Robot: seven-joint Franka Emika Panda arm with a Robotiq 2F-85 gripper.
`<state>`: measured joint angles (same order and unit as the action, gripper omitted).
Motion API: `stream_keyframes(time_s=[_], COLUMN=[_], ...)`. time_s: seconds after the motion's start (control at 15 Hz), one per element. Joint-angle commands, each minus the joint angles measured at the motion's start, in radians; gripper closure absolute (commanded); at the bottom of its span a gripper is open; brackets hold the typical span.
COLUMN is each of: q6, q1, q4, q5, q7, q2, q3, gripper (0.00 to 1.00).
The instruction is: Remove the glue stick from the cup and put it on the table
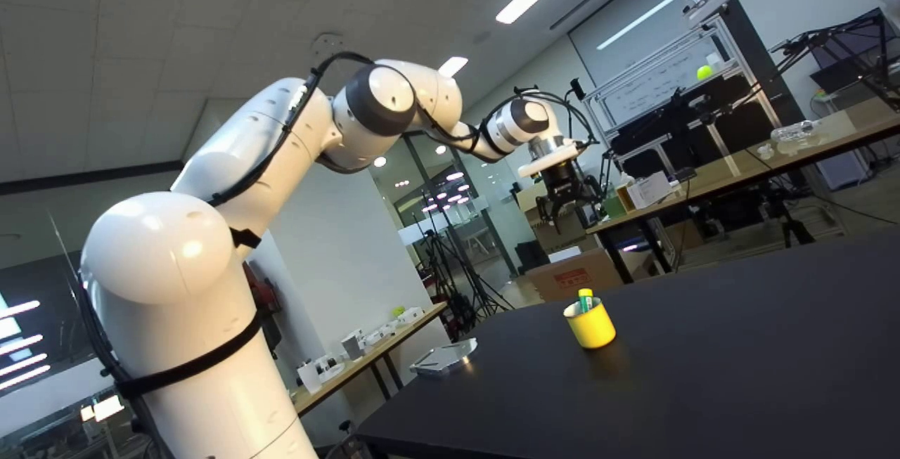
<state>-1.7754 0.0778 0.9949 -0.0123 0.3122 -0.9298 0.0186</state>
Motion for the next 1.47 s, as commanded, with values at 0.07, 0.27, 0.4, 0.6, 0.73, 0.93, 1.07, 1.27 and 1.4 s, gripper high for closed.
stream_keyframes(time_s=[0.07,0.27,0.4,0.6,0.73,0.93,1.07,1.27,1.4], q6=[0.034,0.035,0.049,0.068,0.083,0.099,0.095,0.093,0.096], q1=[-0.017,-0.028,-0.034,-0.039,-0.037,-0.032,-0.034,-0.035,-0.033], q4=[-0.189,-0.258,-0.295,-0.332,-0.356,-0.387,-0.389,-0.396,-0.401], q5=[0.022,0.026,0.031,0.040,0.043,0.050,0.058,0.069,0.073], q7=[-0.028,-0.032,-0.039,-0.043,-0.047,-0.045,-0.041,-0.040,-0.039], q2=[-0.174,-0.252,-0.296,-0.343,-0.371,-0.403,-0.411,-0.422,-0.423], q3=[0.024,0.030,0.035,0.036,0.037,0.041,0.038,0.037,0.037], gripper=[0.00,0.00,0.00,0.00,0.00,0.25,0.33,0.55,0.69])
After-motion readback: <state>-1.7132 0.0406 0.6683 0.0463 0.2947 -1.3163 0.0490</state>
